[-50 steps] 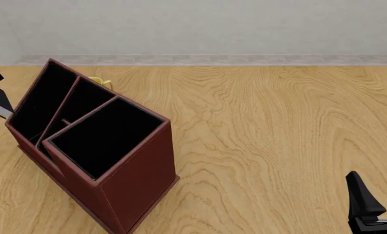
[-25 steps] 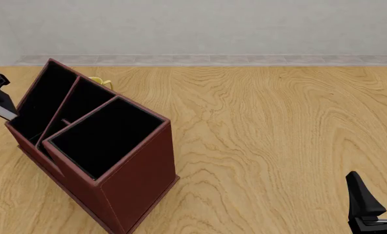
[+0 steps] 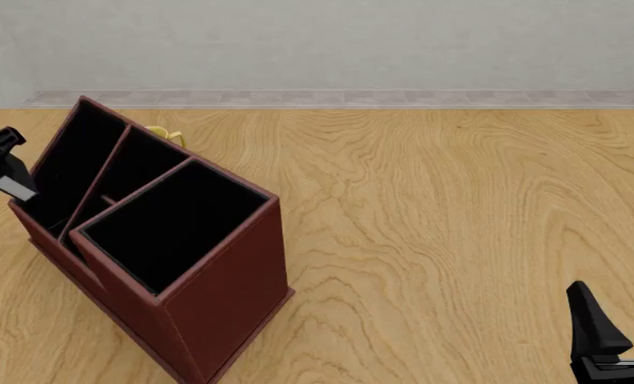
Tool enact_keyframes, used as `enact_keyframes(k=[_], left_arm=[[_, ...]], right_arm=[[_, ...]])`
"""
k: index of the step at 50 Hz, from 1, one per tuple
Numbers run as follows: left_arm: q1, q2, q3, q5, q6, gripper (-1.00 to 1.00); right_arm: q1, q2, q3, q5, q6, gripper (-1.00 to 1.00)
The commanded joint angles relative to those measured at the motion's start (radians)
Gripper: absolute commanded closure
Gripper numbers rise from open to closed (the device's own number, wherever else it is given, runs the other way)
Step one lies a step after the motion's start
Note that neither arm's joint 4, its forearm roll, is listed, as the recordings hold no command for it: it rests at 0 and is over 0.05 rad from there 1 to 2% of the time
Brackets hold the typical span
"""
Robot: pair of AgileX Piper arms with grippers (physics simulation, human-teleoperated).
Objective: Pick up the book and place it in the left compartment of the caddy.
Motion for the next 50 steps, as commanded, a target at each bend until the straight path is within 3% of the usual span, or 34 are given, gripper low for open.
enact_keyframes(k=[1, 50], left_arm=[[0.0, 0.015, -0.011, -0.016, 0.018, 1.0], [-0.01, 0.1, 0.008, -0.084, 0.029, 1.0]], right_arm=[[0.001, 0.008, 0.001, -0.01, 0.0, -1.0], [0.001, 0.008, 0.001, -0.01, 0.0, -1.0]])
